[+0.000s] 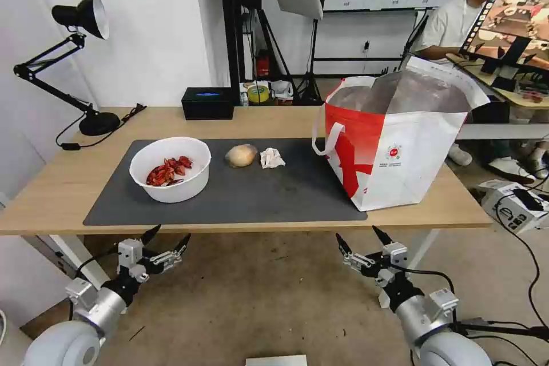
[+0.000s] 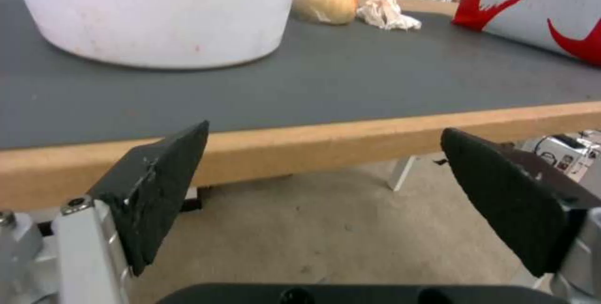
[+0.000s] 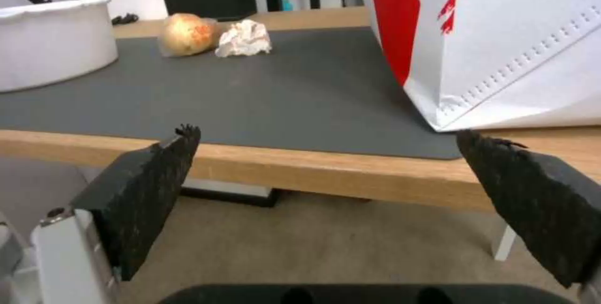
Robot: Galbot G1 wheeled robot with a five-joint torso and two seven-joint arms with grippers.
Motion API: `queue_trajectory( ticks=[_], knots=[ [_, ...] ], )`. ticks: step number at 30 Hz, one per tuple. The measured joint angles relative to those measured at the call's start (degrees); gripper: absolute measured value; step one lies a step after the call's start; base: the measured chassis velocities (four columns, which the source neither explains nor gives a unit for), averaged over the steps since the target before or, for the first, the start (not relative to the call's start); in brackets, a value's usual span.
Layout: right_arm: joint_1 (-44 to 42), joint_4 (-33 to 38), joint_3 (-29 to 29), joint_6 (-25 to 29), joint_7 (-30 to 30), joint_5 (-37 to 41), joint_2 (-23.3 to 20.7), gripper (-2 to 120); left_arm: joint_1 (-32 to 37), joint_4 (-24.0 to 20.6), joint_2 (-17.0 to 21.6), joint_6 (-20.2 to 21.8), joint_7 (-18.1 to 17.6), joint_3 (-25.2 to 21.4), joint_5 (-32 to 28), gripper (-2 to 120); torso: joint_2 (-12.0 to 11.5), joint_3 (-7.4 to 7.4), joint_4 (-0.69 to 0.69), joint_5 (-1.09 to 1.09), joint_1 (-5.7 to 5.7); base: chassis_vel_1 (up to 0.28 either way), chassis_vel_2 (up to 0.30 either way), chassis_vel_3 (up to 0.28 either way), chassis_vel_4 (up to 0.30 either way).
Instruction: Pick up the trash from the table and place it into the takeout bag.
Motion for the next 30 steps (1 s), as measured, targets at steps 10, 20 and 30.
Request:
queue_trajectory(
  ticks=[10, 20, 30],
  knots=[
    [1.1, -0.7, -1.5, -0.1, 0.0, -0.5, 0.5, 100, 0.9, 0.3, -0.8, -0.3, 0.2, -0.3, 0.6, 100, 0.0, 0.0, 0.0, 0.01, 0.01, 0.0, 0.0, 0.0, 0.0],
    [2.0, -1.4, -2.9, -0.4, 0.1, -0.9, 0.8, 100, 1.1, 0.9, -1.0, -0.9, 0.2, -0.9, 0.8, 100, 0.0, 0.0, 0.0, 0.01, 0.01, 0.0, 0.0, 0.0, 0.0],
    [4.9, 0.3, -4.2, -2.8, 0.0, 1.0, 0.0, 100, 1.3, 1.0, -1.5, -1.3, 0.1, -1.4, 0.9, 100, 0.0, 0.0, 0.0, 0.0, 0.01, 0.0, 0.0, 0.0, 0.0]
  ],
)
